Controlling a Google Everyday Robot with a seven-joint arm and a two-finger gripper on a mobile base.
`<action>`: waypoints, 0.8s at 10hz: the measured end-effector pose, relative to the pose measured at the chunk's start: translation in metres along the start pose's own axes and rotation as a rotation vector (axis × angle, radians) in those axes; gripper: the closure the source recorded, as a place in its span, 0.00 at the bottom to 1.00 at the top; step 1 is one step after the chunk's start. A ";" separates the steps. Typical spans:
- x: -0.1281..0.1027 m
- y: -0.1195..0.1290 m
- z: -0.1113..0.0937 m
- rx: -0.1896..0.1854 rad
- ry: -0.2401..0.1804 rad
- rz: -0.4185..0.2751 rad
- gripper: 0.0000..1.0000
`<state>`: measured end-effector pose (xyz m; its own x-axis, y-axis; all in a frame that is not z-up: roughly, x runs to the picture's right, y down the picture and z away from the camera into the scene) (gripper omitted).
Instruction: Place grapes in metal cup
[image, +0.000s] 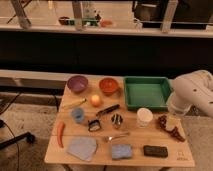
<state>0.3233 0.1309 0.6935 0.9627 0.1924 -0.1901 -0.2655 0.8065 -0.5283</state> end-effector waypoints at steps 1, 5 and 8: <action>0.003 0.003 0.004 -0.002 -0.001 0.003 0.20; 0.008 0.009 0.015 -0.013 -0.020 0.010 0.20; 0.006 0.009 0.015 -0.014 -0.021 0.007 0.20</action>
<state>0.3280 0.1478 0.7003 0.9616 0.2103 -0.1763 -0.2731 0.7973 -0.5383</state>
